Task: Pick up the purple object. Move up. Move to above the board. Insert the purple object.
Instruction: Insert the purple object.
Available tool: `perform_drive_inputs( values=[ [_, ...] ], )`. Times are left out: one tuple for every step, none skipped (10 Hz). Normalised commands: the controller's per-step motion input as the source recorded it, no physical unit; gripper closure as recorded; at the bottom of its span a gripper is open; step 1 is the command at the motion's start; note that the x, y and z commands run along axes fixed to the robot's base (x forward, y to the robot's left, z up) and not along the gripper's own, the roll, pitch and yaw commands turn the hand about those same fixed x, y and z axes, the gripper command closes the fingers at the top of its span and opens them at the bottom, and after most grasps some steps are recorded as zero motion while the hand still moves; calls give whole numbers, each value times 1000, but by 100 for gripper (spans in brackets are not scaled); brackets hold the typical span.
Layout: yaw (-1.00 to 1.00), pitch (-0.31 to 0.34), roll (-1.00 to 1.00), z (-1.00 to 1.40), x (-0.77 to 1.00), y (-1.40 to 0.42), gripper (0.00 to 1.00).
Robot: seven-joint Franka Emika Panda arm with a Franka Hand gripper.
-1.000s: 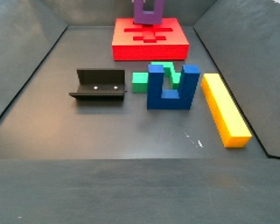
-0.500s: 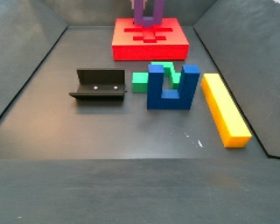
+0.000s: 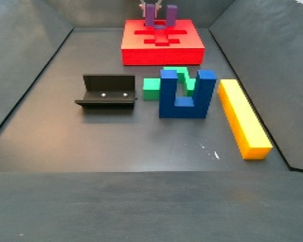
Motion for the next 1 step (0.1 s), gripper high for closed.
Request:
perform_drive_inputs(
  values=[
    [0,0,0,0,0,0,100]
  ],
)
